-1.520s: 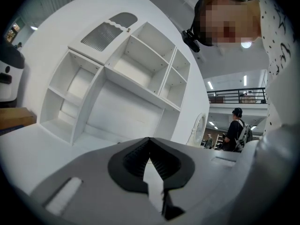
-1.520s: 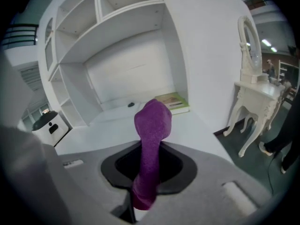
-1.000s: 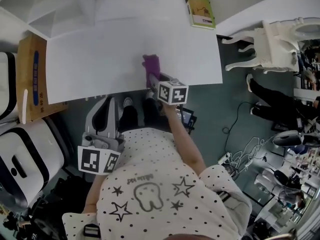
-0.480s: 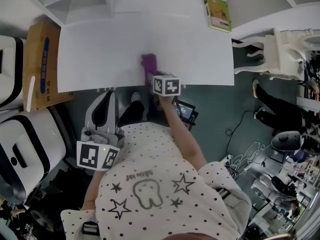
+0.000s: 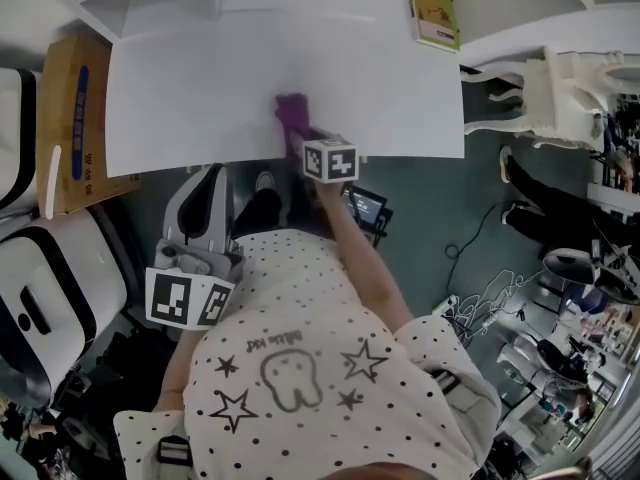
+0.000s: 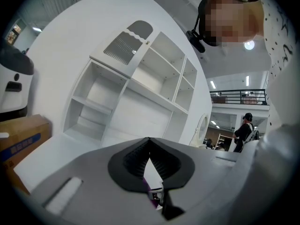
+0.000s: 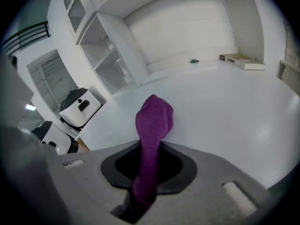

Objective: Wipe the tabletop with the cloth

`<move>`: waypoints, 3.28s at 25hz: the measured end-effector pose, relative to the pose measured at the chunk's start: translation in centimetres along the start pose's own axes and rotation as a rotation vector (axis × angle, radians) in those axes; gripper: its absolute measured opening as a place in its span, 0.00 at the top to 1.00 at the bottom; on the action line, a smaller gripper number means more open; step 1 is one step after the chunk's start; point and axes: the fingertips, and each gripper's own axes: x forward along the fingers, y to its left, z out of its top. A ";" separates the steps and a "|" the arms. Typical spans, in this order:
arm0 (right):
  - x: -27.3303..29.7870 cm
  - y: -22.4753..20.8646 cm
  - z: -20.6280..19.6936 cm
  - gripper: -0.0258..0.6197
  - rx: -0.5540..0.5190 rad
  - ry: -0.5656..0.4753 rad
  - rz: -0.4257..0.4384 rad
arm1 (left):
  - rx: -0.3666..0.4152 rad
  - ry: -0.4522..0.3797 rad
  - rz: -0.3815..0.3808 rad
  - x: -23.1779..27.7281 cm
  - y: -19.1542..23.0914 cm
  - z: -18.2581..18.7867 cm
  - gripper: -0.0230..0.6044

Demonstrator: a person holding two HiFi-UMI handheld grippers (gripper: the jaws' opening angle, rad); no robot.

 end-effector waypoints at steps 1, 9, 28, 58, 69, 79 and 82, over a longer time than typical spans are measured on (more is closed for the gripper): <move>0.0 0.0 0.0 0.86 -0.003 -0.002 0.001 | -0.001 0.000 -0.002 0.0 -0.1 0.0 0.97; -0.3 -0.2 -0.3 0.86 -0.034 -0.001 0.016 | 0.013 -0.001 -0.002 0.1 -1.1 -0.3 0.97; -2.7 -5.3 -0.3 0.86 -0.064 0.034 0.080 | 0.026 -0.002 -0.008 4.3 -8.9 -2.3 0.97; -4.0 -7.8 -0.2 0.86 -0.125 0.092 0.191 | 0.037 -0.045 0.024 8.8 -14.3 -4.3 0.97; -4.5 -8.6 -0.2 0.86 -0.142 0.087 0.186 | 0.028 -0.047 0.047 8.5 -14.5 -4.8 0.97; -5.0 -9.4 -0.5 0.86 -0.143 0.069 0.173 | 0.027 -0.042 0.015 8.8 -14.9 -4.7 0.97; -5.4 -10.0 -0.2 0.86 -0.145 0.064 0.155 | 0.025 -0.042 0.011 8.9 -15.0 -4.8 0.97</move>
